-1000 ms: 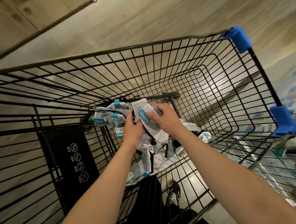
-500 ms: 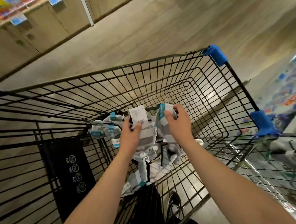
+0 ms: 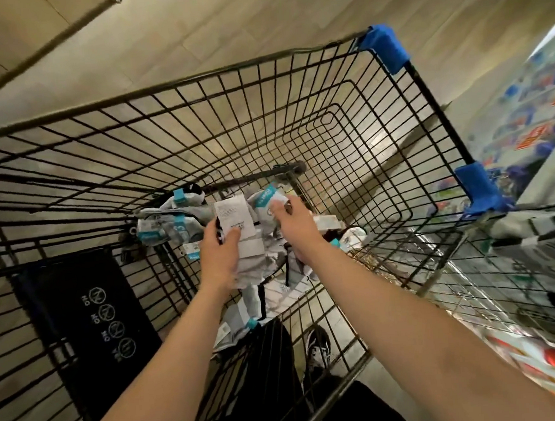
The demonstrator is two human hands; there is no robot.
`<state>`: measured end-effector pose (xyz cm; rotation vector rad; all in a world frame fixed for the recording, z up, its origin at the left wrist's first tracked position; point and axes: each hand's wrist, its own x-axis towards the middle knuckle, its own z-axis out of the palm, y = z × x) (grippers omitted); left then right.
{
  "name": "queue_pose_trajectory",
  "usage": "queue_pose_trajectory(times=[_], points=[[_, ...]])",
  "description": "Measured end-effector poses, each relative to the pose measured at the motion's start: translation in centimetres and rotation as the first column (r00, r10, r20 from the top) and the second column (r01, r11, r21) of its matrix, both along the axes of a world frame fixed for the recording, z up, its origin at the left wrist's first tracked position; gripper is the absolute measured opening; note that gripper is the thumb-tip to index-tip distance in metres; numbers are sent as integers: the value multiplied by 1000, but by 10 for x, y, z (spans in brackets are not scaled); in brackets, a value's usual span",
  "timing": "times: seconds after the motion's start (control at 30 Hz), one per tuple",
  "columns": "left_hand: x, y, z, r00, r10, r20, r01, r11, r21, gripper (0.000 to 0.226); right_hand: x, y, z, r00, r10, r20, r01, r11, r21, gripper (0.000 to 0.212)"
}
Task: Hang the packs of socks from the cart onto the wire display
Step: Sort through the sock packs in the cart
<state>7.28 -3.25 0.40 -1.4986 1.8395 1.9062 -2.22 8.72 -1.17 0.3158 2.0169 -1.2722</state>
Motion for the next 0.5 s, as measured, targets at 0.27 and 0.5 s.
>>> queue_pose_trajectory(times=[0.27,0.5], points=[[-1,23,-47,964,-245,101,238,968,75,52,-32,57,-45,998,11,54,-33,906,421,34],[-2,42,-60,907,-405,118,394,913,109,47,-24,76,-73,793,383,474,-608,531,590,64]])
